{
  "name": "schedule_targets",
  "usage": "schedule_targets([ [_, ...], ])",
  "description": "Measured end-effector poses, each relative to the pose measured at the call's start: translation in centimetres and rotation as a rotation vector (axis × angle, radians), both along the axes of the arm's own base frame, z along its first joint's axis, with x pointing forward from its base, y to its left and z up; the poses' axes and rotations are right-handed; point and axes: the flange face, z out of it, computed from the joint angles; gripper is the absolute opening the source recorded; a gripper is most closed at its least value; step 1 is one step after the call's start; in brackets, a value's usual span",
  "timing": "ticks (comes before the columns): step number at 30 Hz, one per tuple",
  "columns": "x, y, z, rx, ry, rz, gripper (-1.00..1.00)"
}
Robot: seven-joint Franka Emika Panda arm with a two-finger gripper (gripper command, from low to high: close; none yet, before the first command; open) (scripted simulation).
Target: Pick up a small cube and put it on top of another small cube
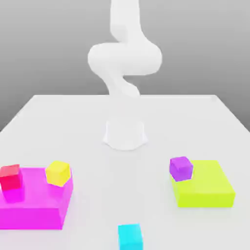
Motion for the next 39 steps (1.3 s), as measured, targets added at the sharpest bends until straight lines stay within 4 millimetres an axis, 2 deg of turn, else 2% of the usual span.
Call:
schedule_targets([
  [3,3.8,0.1,-4.8,-0.004,0.086,0.014,0.00],
  [7,7.7,0.3,-11.4,-0.010,0.195,0.031,0.00],
  [11,10.6,0.5,-18.5,-0.017,0.304,0.048,0.00],
  [14,12.0,0.7,-24.1,-0.022,0.386,0.060,0.00],
  [20,12.8,1.0,-35.5,-0.034,0.549,0.087,0.00],
  [25,11.6,1.1,-44.8,-0.045,0.685,0.106,0.00],
  [28,11.0,1.1,-49.5,-0.049,0.725,0.113,0.00],
  [31,10.9,1.1,-53.5,-0.049,0.729,0.113,0.00],
  [32,10.8,1.1,-54.2,-0.049,0.730,0.113,-1.00],
  [38,10.8,1.1,-54.5,-0.049,0.730,0.113,-1.00],
  [39,10.8,1.1,-54.0,-0.049,0.730,0.113,-1.00],
])
